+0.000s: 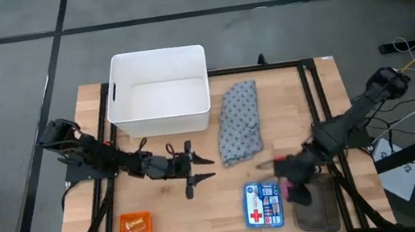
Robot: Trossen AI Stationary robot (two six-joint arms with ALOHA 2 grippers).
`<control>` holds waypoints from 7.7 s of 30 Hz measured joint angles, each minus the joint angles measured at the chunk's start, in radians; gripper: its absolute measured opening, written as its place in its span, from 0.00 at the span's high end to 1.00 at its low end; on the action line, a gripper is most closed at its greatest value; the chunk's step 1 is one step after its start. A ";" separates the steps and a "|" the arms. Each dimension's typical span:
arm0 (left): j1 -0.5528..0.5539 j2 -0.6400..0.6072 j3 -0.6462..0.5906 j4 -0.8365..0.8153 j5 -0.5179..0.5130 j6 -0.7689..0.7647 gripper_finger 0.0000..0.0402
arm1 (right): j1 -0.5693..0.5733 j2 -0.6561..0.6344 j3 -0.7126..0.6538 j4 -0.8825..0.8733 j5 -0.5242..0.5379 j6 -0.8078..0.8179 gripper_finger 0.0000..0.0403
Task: Pick & place medical supplies in basket/bin
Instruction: Put the pink bandage into the black bin, then put the red bandage into the black bin, then put the black bandage into the black bin
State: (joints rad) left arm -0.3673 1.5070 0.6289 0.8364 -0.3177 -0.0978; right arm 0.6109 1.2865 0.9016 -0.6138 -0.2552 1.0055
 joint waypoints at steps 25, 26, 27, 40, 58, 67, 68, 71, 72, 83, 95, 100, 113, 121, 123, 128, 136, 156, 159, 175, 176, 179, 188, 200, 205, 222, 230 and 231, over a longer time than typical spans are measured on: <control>0.028 0.000 0.000 -0.002 0.051 -0.021 0.58 | 0.328 0.142 0.000 -0.192 0.092 0.467 0.23; 0.028 0.000 0.000 -0.002 0.051 -0.022 0.58 | 0.328 0.150 0.000 -0.191 0.078 0.464 0.22; 0.028 0.000 0.000 -0.002 0.052 -0.023 0.58 | 0.328 0.157 0.000 -0.193 0.065 0.459 0.21; 0.028 0.000 0.000 -0.003 0.051 -0.022 0.58 | 0.328 0.158 0.024 -0.198 0.056 0.383 0.25; 0.028 0.000 0.000 -0.003 0.050 -0.022 0.58 | 0.286 0.157 0.393 -0.620 0.613 -0.101 0.27; 0.028 0.000 0.000 -0.017 0.058 -0.037 0.58 | 0.133 0.173 0.393 -0.661 0.603 -0.275 0.27; 0.028 0.000 0.000 -0.021 0.058 -0.037 0.58 | 0.112 0.179 0.393 -0.662 0.584 -0.289 0.27; 0.028 0.000 0.000 -0.026 0.058 -0.037 0.58 | 0.054 0.201 0.393 -0.668 0.522 -0.351 0.27; 0.028 0.000 0.000 -0.026 0.059 -0.037 0.58 | 0.037 0.210 0.393 -0.668 0.503 -0.376 0.27; 0.028 0.000 0.000 -0.030 0.088 -0.050 0.59 | -0.112 0.356 0.393 -0.687 0.312 -0.577 0.27; 0.026 0.000 0.000 -0.033 0.104 -0.057 0.58 | -0.181 0.490 0.392 -0.728 0.341 -0.682 0.27; 0.026 0.000 0.000 -0.033 0.104 -0.057 0.58 | -0.200 0.503 0.381 -0.717 0.318 -0.692 0.27; 0.026 0.000 0.000 -0.033 0.114 -0.063 0.58 | -0.210 0.499 0.164 -0.542 0.181 -0.694 0.27; 0.027 0.000 0.000 -0.040 0.115 -0.063 0.58 | -0.207 0.501 0.162 -0.446 0.205 -0.673 0.27; 0.027 0.000 0.000 -0.048 0.115 -0.063 0.58 | -0.211 0.501 0.162 -0.432 0.210 -0.673 0.27; 0.027 0.000 0.000 -0.050 0.115 -0.063 0.58 | -0.209 0.501 0.162 -0.433 0.213 -0.671 0.28; 0.027 0.000 0.000 -0.052 0.115 -0.064 0.58 | -0.209 0.500 0.162 -0.417 0.213 -0.647 0.41; 0.027 0.000 0.000 -0.051 0.110 -0.056 0.58 | -0.210 0.499 0.429 -0.675 0.284 -0.681 0.58; 0.027 0.000 0.000 -0.051 0.110 -0.056 0.58 | -0.209 0.499 0.531 -0.784 0.291 -0.635 0.58; 0.027 0.000 0.000 -0.051 0.122 -0.052 0.59 | 0.066 0.488 0.749 -0.958 0.102 -0.231 0.59; 0.027 0.000 0.000 -0.051 0.123 -0.052 0.59 | 0.092 0.488 0.749 -0.958 0.105 -0.204 0.59; 0.028 0.000 0.000 -0.051 0.123 -0.052 0.59 | 0.158 0.488 0.734 -0.958 0.118 -0.116 0.59; 0.028 0.000 0.000 -0.051 0.123 -0.053 0.59 | 0.335 0.488 0.568 -0.869 0.124 0.108 0.58; 0.029 0.000 0.000 -0.052 0.123 -0.056 0.59 | 0.398 0.488 0.419 -0.836 0.168 0.313 0.33; 0.029 0.000 0.000 -0.055 0.122 -0.058 0.59 | 0.397 0.488 0.419 -0.818 0.154 0.289 0.23; 0.029 0.000 0.000 -0.056 0.122 -0.064 0.59 | 0.325 0.488 0.575 -0.962 0.292 0.147 0.20; 0.029 0.000 0.000 -0.057 0.127 -0.063 0.59 | 0.245 0.496 0.564 -0.956 0.436 -0.028 0.25; 0.029 0.000 0.000 -0.058 0.127 -0.064 0.59 | 0.232 0.495 0.564 -0.956 0.450 -0.039 0.25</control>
State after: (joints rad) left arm -0.3382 1.5067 0.6292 0.7784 -0.1909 -0.1615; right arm 0.8424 1.7820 1.4658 -1.5702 0.1946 0.9667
